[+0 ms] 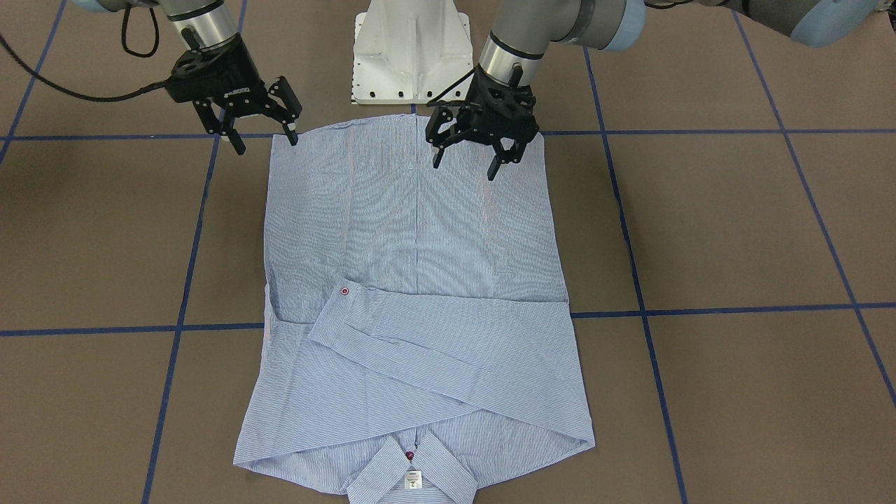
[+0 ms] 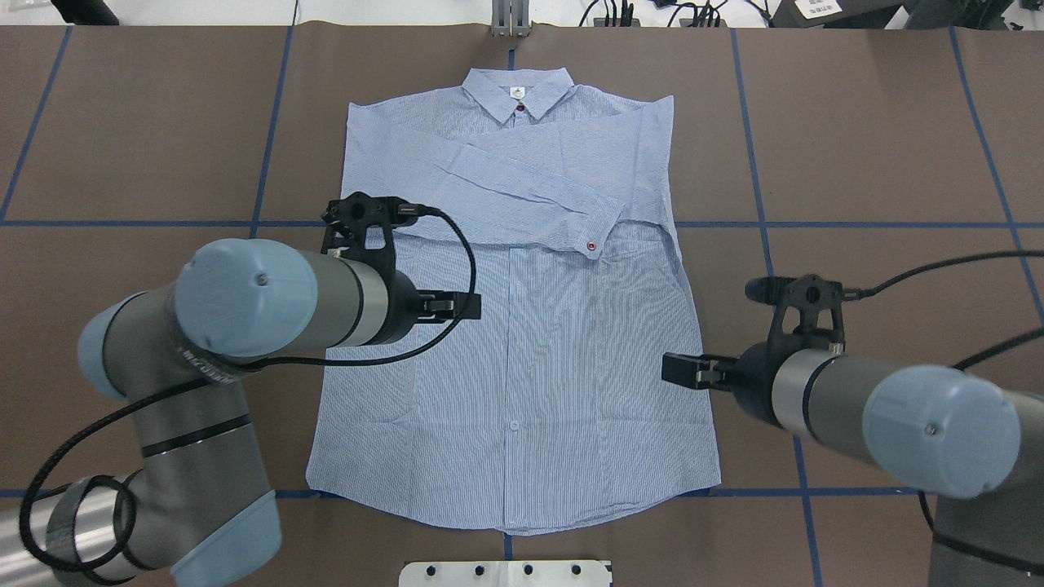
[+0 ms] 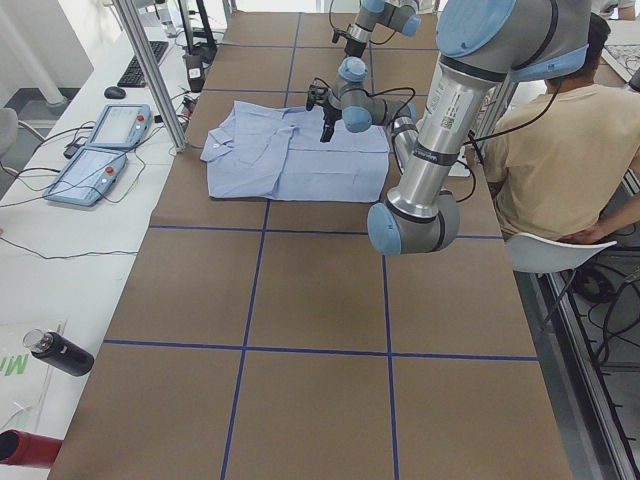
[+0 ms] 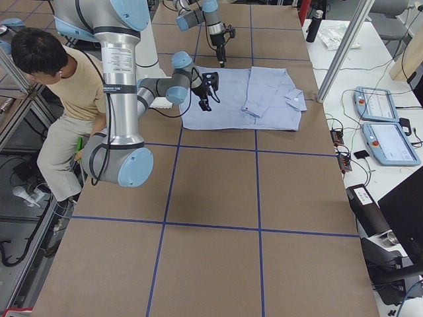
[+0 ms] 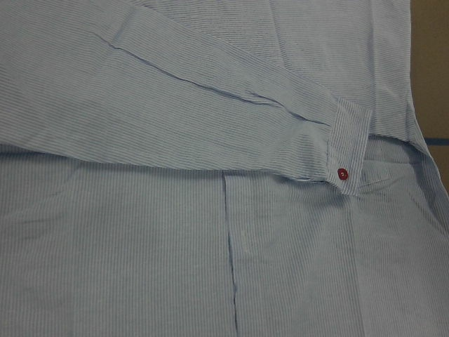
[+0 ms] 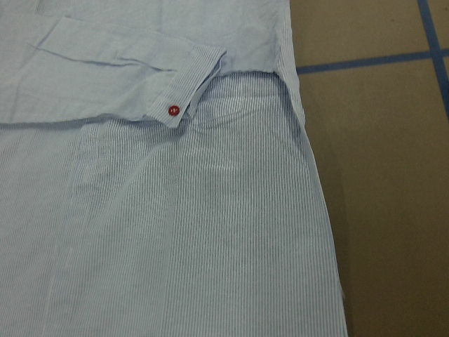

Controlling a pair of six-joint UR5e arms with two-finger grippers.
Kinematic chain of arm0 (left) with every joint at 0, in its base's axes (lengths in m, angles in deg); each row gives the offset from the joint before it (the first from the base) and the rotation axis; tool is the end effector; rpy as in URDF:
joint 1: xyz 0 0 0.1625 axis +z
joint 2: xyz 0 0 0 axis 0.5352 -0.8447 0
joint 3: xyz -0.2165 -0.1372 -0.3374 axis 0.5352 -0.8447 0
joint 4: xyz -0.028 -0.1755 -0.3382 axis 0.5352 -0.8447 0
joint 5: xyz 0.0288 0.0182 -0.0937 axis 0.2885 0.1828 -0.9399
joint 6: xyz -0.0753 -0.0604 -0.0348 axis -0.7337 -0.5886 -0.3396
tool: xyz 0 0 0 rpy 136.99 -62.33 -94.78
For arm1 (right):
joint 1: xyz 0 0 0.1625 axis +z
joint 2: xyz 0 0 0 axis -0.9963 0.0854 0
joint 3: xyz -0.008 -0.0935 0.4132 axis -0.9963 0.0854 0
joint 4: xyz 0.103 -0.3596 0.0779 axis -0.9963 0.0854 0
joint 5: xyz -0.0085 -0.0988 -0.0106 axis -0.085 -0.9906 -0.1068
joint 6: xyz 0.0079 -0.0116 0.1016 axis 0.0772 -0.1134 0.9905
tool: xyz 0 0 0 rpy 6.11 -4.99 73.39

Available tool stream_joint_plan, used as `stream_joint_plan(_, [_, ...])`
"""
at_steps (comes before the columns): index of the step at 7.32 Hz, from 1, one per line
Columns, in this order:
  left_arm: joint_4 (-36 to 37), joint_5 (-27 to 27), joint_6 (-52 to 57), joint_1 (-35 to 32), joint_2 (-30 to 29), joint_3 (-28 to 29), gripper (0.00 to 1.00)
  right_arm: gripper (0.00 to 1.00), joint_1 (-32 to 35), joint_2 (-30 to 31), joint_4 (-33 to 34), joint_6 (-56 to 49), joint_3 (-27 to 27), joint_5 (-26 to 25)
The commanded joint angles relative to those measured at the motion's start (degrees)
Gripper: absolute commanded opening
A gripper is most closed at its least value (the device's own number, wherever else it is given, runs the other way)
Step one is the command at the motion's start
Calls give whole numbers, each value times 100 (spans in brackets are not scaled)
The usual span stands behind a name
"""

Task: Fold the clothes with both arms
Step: 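Lower both grippers to the shirt hem corners nearest the robot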

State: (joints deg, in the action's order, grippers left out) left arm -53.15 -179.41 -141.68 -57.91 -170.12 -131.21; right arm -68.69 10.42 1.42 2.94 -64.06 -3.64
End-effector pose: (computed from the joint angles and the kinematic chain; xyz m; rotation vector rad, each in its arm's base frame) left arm 0.4496 -0.3520 0.2166 0.3247 1.0806 -0.0882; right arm -0.3668 -0.2630 0.3190 0.3559 -0.9635 0.1980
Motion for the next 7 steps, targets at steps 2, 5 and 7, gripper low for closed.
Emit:
stream_joint_plan(2, [-189, 749, -902, 916, 1638, -934, 100, 100, -1068, 69, 471, 831, -261, -940])
stream_joint_plan(5, [-128, 1006, -1750, 1657, 2108, -840, 99, 100, -1096, 96, 462, 858, -270, -1020])
stream_joint_plan(7, [-119, 1113, -1778, 1799, 2215, -637, 92, 100, -1104, 96, 462, 850, -261, -1047])
